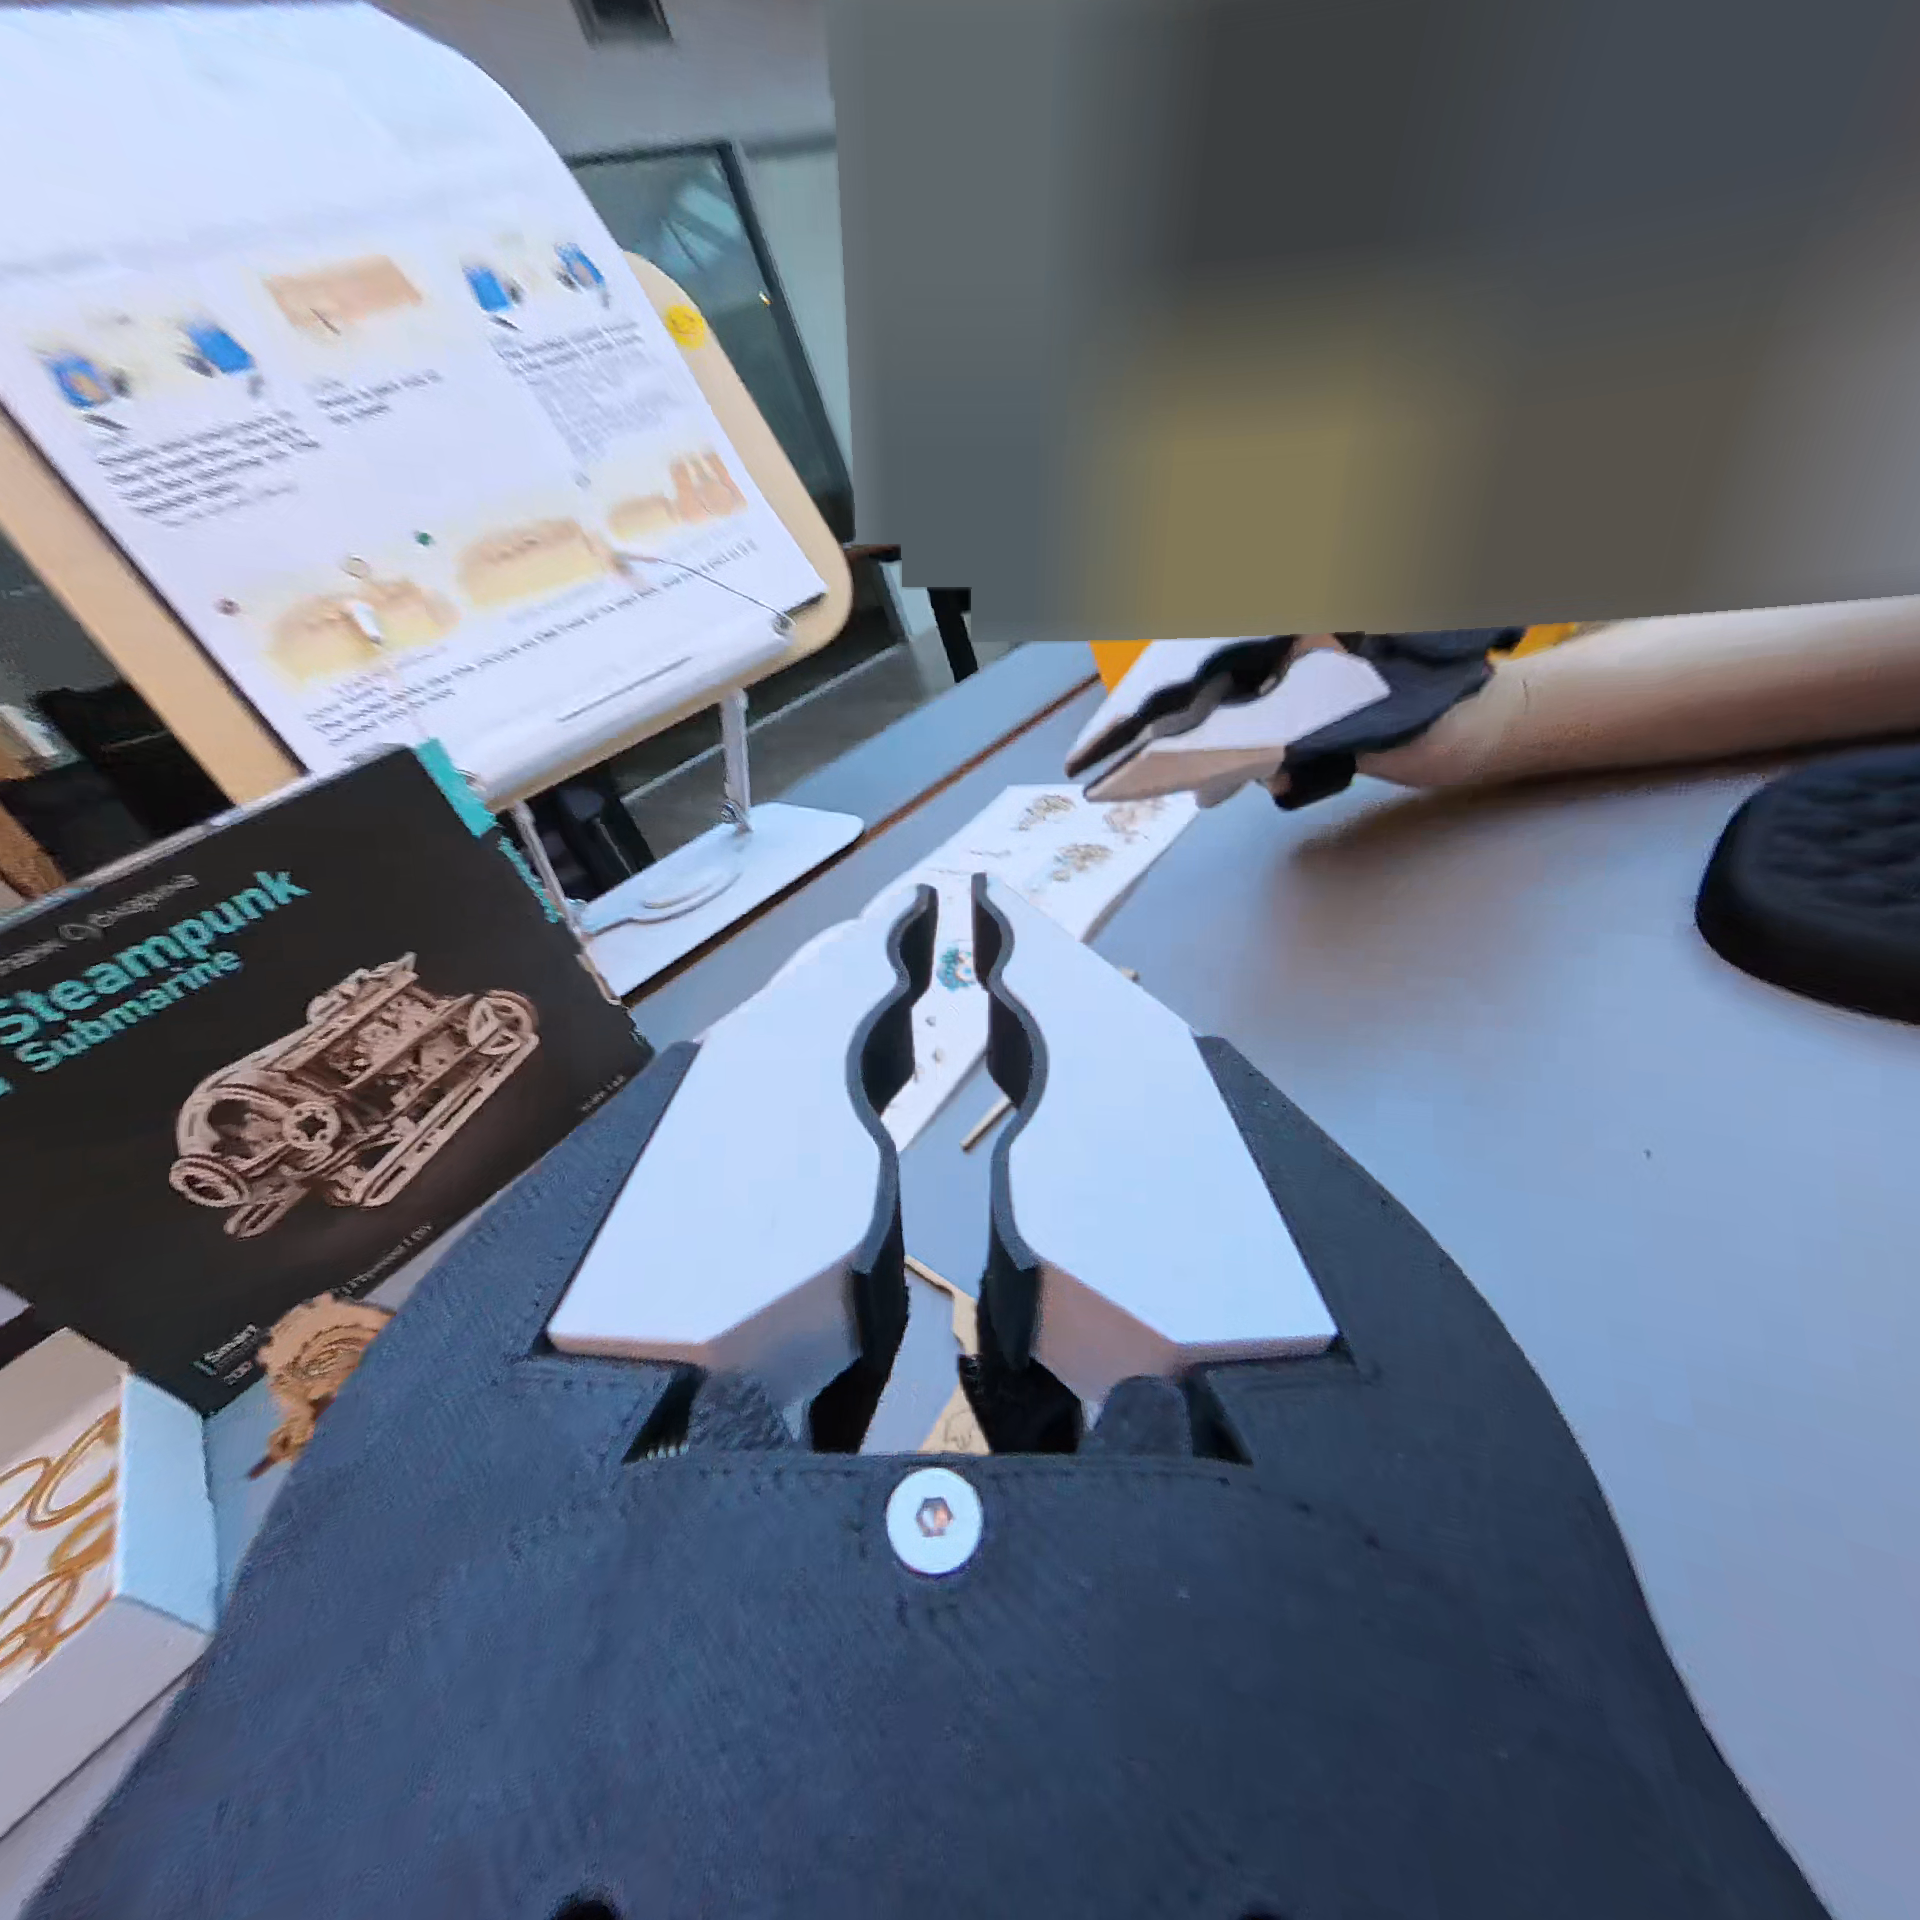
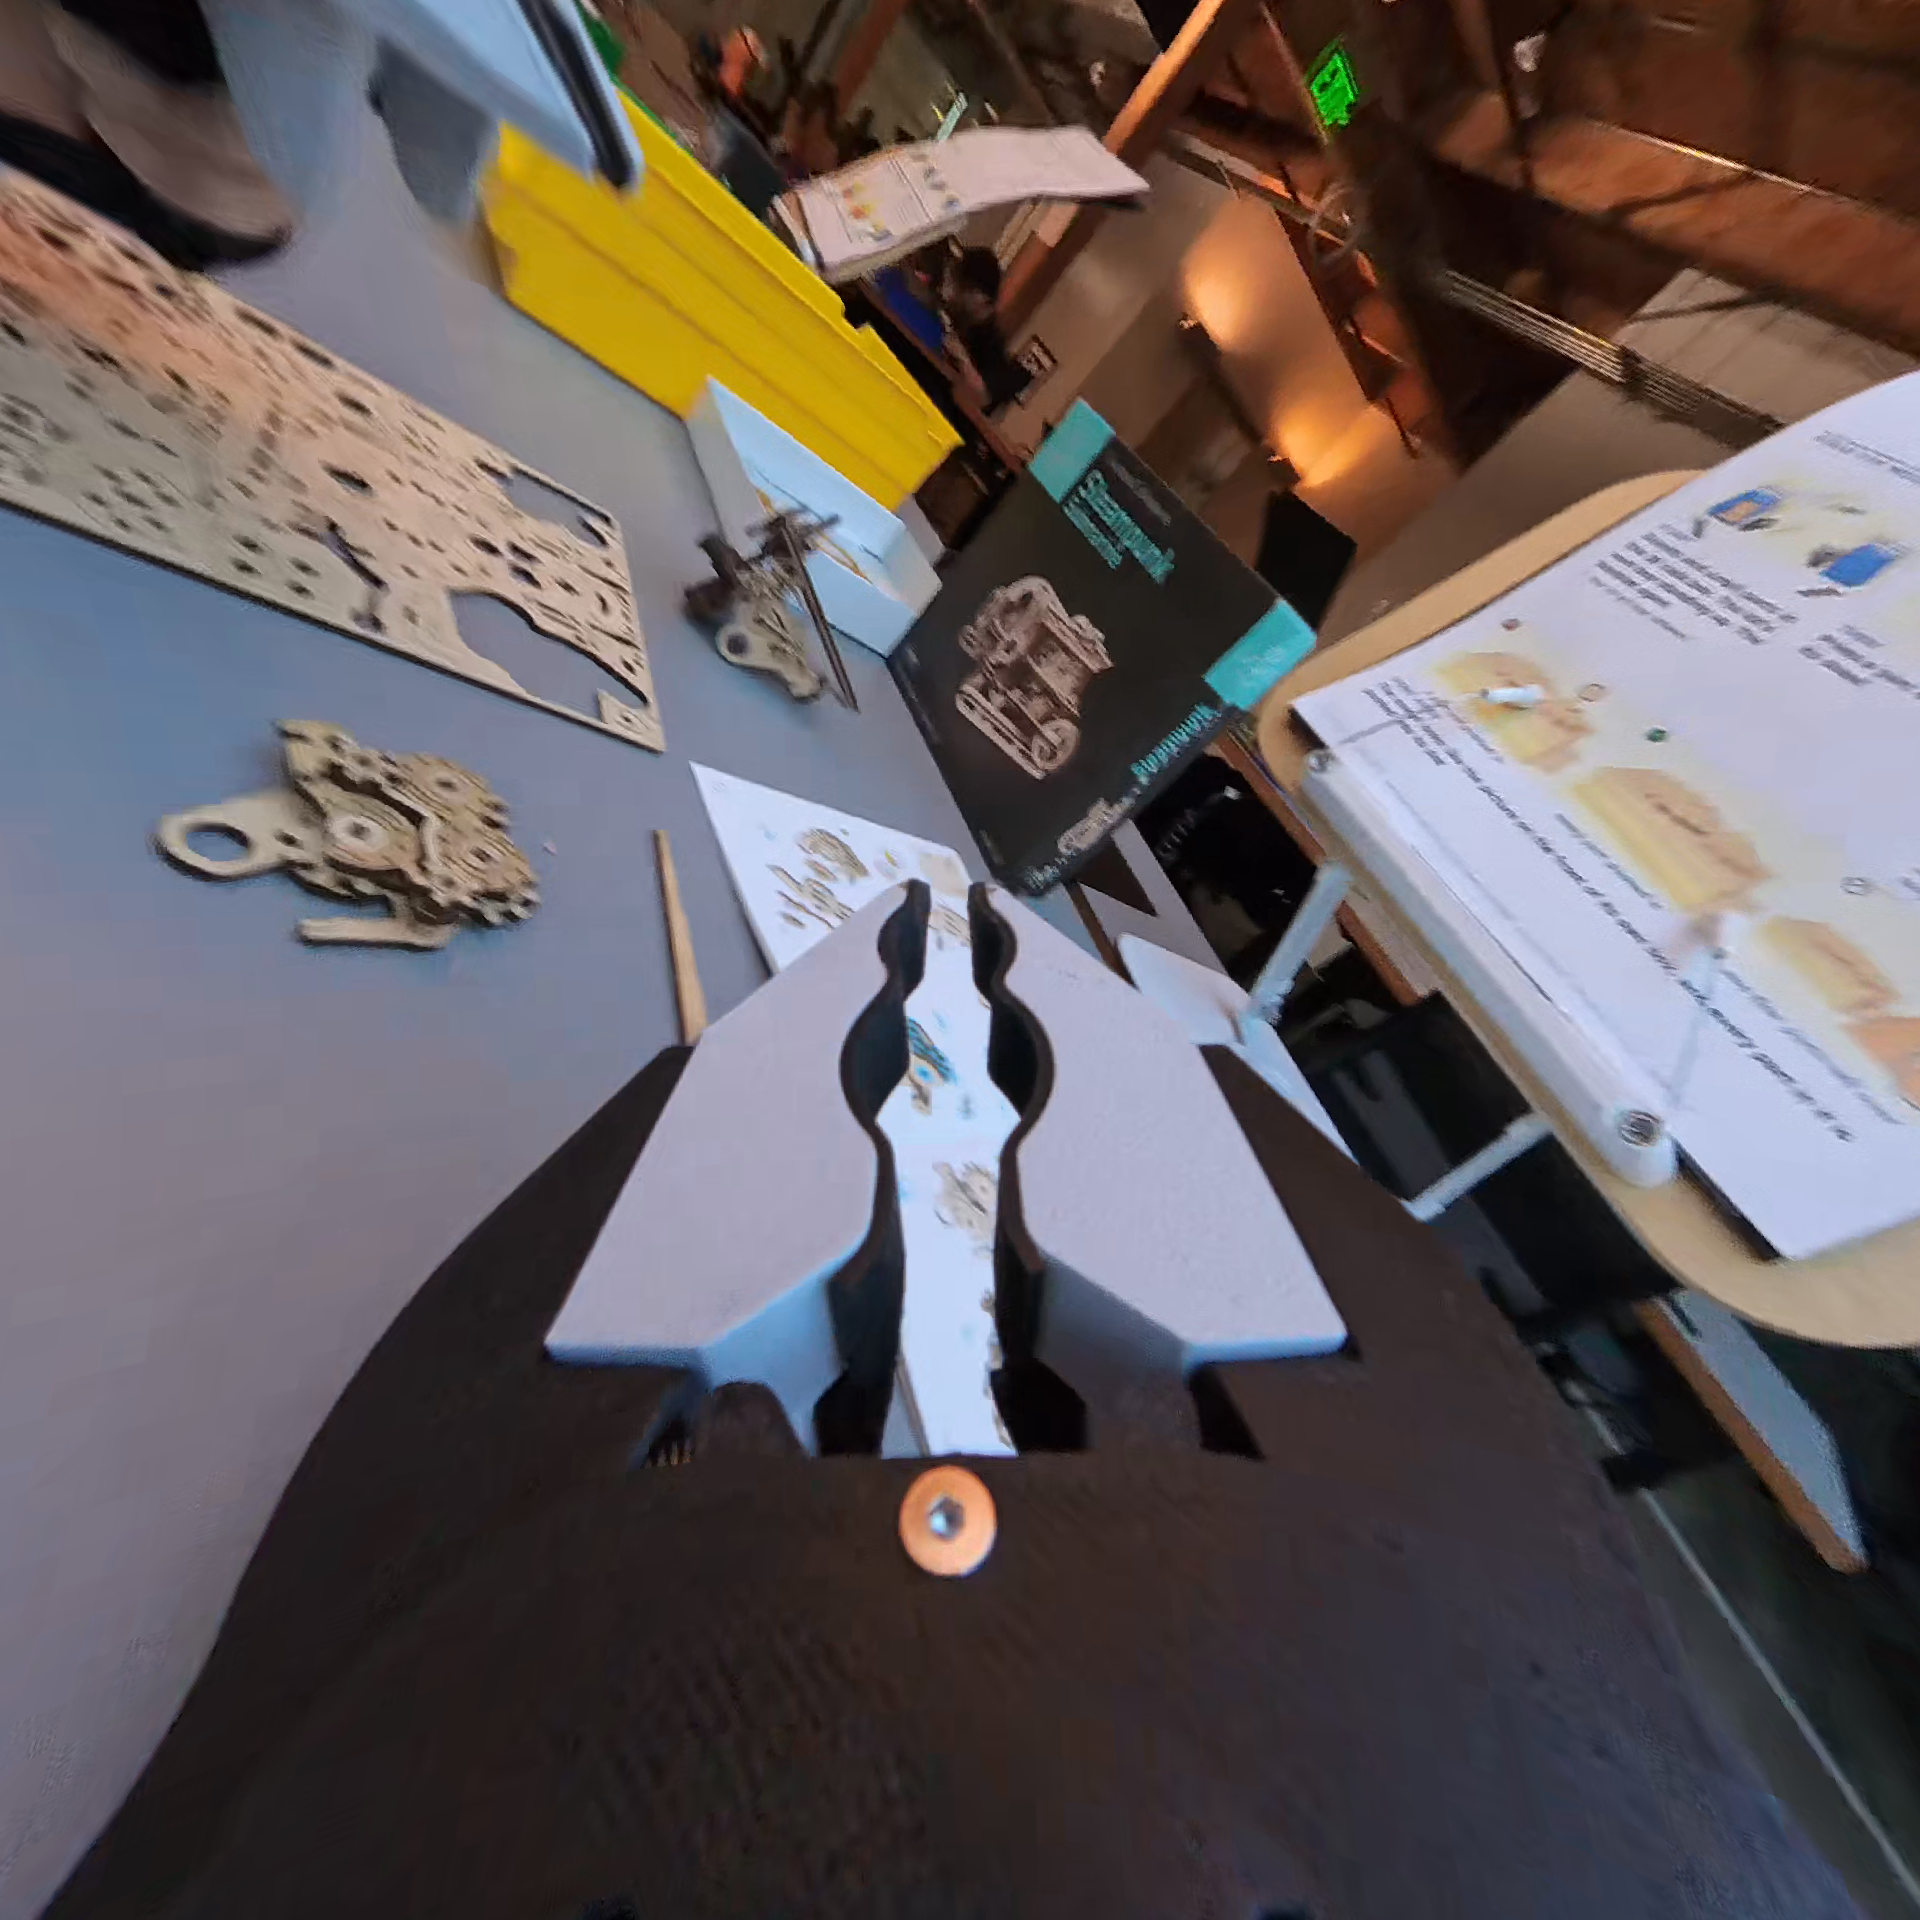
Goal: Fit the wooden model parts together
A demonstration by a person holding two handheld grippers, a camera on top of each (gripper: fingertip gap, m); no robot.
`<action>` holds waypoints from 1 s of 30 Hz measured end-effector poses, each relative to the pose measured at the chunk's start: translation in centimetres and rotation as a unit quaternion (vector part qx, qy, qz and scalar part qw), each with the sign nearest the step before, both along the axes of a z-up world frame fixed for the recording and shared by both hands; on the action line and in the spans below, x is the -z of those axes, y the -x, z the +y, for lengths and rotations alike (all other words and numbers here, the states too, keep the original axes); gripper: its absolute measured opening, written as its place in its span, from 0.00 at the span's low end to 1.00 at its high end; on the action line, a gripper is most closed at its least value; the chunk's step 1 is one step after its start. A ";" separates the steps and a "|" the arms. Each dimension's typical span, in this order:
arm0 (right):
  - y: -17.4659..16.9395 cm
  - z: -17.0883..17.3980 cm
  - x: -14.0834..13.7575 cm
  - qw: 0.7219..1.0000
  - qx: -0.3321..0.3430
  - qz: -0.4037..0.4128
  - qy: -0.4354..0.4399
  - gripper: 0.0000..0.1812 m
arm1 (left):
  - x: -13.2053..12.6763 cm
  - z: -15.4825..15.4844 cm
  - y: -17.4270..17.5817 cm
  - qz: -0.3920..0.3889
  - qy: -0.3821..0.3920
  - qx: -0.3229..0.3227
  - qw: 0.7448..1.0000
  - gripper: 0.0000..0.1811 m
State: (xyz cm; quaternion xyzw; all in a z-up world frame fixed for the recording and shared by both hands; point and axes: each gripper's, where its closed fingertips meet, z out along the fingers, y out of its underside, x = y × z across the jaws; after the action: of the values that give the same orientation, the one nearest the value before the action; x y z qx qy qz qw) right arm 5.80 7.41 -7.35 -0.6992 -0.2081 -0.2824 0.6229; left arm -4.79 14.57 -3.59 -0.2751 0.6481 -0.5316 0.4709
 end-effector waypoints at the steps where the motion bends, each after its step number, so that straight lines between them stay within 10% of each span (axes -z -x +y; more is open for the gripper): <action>1: -0.9 0.0 0.1 1.000 0.023 -0.005 0.005 0.04 | -0.5 0.5 0.1 -0.009 0.012 -0.009 1.000 0.02; 30: -3.5 0.1 1.4 0.992 0.087 0.087 0.019 0.03 | -1.0 2.2 -0.4 -0.021 0.040 -0.059 0.997 0.02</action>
State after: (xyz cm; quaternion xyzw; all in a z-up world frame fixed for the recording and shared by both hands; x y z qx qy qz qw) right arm 9.33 7.49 -8.73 -0.7482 -0.0968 -0.2700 0.5983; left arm -4.37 16.72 -2.58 -0.3202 0.5993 -0.5341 0.5031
